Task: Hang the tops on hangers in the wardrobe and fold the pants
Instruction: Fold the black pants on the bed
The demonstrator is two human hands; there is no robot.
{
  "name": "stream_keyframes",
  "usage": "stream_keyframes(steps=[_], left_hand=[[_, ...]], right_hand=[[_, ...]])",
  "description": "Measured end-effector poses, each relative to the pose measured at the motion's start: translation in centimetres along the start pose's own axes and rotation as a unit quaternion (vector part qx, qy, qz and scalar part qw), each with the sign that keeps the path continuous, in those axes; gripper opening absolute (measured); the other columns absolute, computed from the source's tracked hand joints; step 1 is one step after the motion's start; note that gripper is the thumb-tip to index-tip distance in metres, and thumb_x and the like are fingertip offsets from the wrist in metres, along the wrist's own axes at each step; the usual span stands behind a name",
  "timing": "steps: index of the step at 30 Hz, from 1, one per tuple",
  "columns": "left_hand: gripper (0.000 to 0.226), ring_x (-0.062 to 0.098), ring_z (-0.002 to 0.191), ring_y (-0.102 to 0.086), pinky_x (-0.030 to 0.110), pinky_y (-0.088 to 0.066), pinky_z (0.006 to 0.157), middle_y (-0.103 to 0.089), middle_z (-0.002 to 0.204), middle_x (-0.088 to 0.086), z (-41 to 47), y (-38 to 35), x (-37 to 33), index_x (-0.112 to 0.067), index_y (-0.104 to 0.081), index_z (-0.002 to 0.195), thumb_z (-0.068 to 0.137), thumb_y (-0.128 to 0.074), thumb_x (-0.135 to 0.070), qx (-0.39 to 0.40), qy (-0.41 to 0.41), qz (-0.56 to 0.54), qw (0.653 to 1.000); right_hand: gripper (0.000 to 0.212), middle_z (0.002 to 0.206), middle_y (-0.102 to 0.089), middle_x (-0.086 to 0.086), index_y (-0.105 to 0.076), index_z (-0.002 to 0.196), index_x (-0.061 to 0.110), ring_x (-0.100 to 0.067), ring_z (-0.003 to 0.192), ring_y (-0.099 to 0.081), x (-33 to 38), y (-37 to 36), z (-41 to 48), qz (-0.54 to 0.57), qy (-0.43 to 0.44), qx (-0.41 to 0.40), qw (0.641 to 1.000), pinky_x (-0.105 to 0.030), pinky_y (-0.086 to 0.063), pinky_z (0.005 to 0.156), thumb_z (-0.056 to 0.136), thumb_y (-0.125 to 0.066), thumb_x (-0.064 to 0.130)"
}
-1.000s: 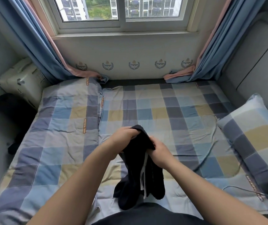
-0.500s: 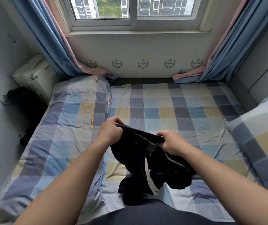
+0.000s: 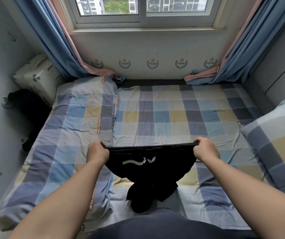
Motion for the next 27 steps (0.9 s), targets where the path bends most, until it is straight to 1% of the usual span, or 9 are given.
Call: stream_keyframes(steps=[4,6,9,13,16,19,22,24,27], left_hand=[[0.023,0.038,0.092,-0.064,0.040,-0.057,0.078,-0.063,0.113,0.021,-1.4,-3.3,3.9,-0.011,-0.059,0.105,0.086,-0.047,-0.009,0.068,0.158,-0.131,0.976],[0.025,0.037,0.081,-0.069,0.040,-0.058,0.060,-0.066,0.105,0.023,-2.8,-5.4,5.1,-0.010,-0.057,0.112,0.093,-0.041,-0.008,0.119,0.273,-0.327,0.897],[0.026,0.028,0.069,-0.066,0.040,-0.052,0.057,-0.066,0.091,0.017,-3.8,-6.6,5.3,-0.009,-0.055,0.115,0.100,-0.034,-0.007,0.147,0.343,-0.482,0.792],[0.024,0.024,0.080,-0.068,0.039,-0.049,0.070,-0.070,0.097,0.014,-4.7,-6.8,4.7,-0.010,-0.060,0.108,0.099,-0.037,-0.012,0.198,0.340,-0.537,0.746],[0.014,0.022,0.096,-0.066,0.039,-0.044,0.091,-0.073,0.101,0.011,-5.2,-6.6,4.3,-0.011,-0.064,0.094,0.096,-0.052,-0.017,0.251,0.294,-0.545,0.744],[0.014,0.019,0.100,-0.064,0.040,-0.045,0.092,-0.074,0.092,0.005,-5.1,-6.4,3.9,-0.013,-0.066,0.092,0.093,-0.056,-0.004,0.268,0.224,-0.544,0.763],[0.019,0.023,0.089,-0.065,0.036,-0.054,0.078,-0.070,0.095,0.012,-4.3,-5.0,4.0,-0.009,-0.066,0.099,0.092,-0.060,0.007,0.151,0.141,-0.487,0.849],[0.010,0.025,0.087,-0.069,0.041,-0.057,0.078,-0.074,0.094,0.010,-3.7,-3.3,3.7,-0.015,-0.071,0.093,0.089,-0.074,-0.006,0.063,0.088,-0.438,0.893],[0.015,0.032,0.092,-0.069,0.044,-0.053,0.078,-0.074,0.084,0.005,-2.5,-0.2,1.3,-0.023,-0.071,0.085,0.087,-0.077,-0.036,-0.009,0.001,-0.326,0.945]], right_hand=[[0.040,0.106,-0.065,-0.017,-0.066,0.097,0.019,-0.030,0.073,-0.062,-0.5,-2.9,-1.7,0.389,-0.175,0.063,0.902,-0.031,-0.053,0.053,0.093,-0.031,0.001],[0.037,0.099,-0.065,-0.015,-0.063,0.094,0.019,-0.029,0.070,-0.064,-0.2,-4.0,-2.2,0.437,-0.183,0.102,0.875,-0.027,-0.052,0.049,0.095,-0.029,0.003],[0.024,0.092,-0.066,-0.015,-0.063,0.095,0.011,-0.029,0.073,-0.065,-0.5,-5.2,-2.8,0.501,-0.208,0.167,0.823,-0.028,-0.056,0.046,0.098,-0.041,0.001],[0.011,0.097,-0.068,-0.018,-0.062,0.096,0.004,-0.031,0.087,-0.068,-0.8,-5.9,-3.3,0.602,-0.201,0.238,0.735,-0.035,-0.063,0.070,0.096,-0.053,-0.002],[0.028,0.102,-0.073,-0.013,-0.064,0.105,0.010,-0.026,0.097,-0.072,-0.3,-5.0,-3.4,0.648,-0.137,0.273,0.698,-0.036,-0.060,0.082,0.087,-0.056,-0.009],[0.048,0.110,-0.069,-0.019,-0.062,0.117,0.007,-0.028,0.099,-0.071,-0.4,-4.7,-3.5,0.618,-0.093,0.236,0.744,-0.032,-0.061,0.078,0.083,-0.049,-0.026],[0.025,0.099,-0.070,-0.018,-0.065,0.112,-0.003,-0.023,0.079,-0.070,-0.6,-3.1,-3.3,0.496,-0.043,0.124,0.859,-0.027,-0.061,0.068,0.091,-0.059,-0.014],[0.013,0.095,-0.073,-0.018,-0.070,0.106,0.002,-0.025,0.080,-0.068,0.1,-1.2,-2.8,0.379,0.018,0.048,0.924,-0.037,-0.057,0.071,0.095,-0.065,0.005],[0.014,0.094,-0.068,-0.011,-0.067,0.097,0.011,-0.034,0.094,-0.063,2.2,2.7,-2.0,0.224,0.110,-0.046,0.967,-0.047,-0.052,0.083,0.096,-0.066,0.025]])
Point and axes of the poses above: each hand's wrist, its own z-axis towards the middle knuckle, its own y-axis out of the back of the hand, x = y × z, the point moved 7 cm from there along z, towards the middle knuckle
